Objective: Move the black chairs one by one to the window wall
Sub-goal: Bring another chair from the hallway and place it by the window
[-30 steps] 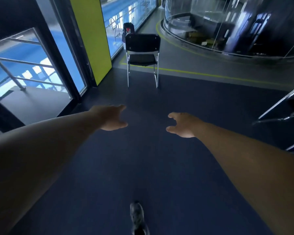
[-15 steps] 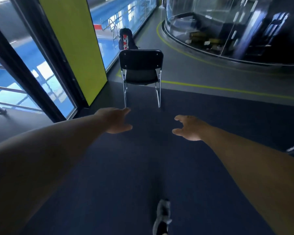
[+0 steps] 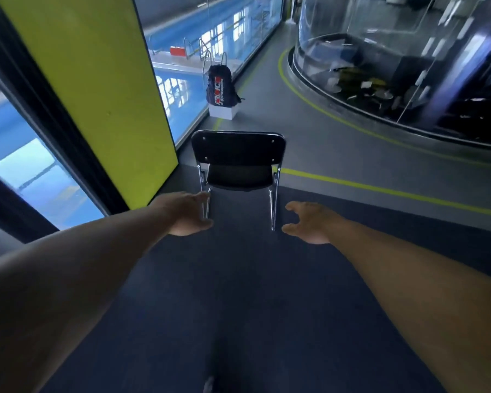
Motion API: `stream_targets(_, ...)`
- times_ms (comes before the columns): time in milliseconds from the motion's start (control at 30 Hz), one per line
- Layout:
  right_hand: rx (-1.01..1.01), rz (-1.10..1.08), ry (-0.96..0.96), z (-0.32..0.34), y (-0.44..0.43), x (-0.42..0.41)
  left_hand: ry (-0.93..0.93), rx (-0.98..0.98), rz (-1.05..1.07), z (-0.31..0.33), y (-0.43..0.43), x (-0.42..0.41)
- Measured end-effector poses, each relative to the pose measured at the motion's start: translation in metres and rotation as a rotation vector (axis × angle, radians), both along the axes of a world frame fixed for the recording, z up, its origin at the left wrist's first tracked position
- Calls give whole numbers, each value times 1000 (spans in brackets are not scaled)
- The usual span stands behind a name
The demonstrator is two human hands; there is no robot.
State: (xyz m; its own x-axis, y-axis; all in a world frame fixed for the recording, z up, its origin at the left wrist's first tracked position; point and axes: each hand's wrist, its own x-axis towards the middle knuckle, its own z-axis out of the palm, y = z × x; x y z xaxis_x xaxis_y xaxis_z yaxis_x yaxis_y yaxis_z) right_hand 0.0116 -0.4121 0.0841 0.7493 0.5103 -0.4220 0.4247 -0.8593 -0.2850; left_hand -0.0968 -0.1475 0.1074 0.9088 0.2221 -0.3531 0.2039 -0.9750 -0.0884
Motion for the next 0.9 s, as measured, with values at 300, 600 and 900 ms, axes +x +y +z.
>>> stream_targets(300,-14,-3,-59,-28,106,212,-75,25,-53,-53,109,230)
stream_targets(600,-30,5,-24,-57,166,351,-82,6,-53,-79,163,365)
stream_targets(900,-59,168,-189,-89,217,449,-85,-10,-17,-113,198,448)
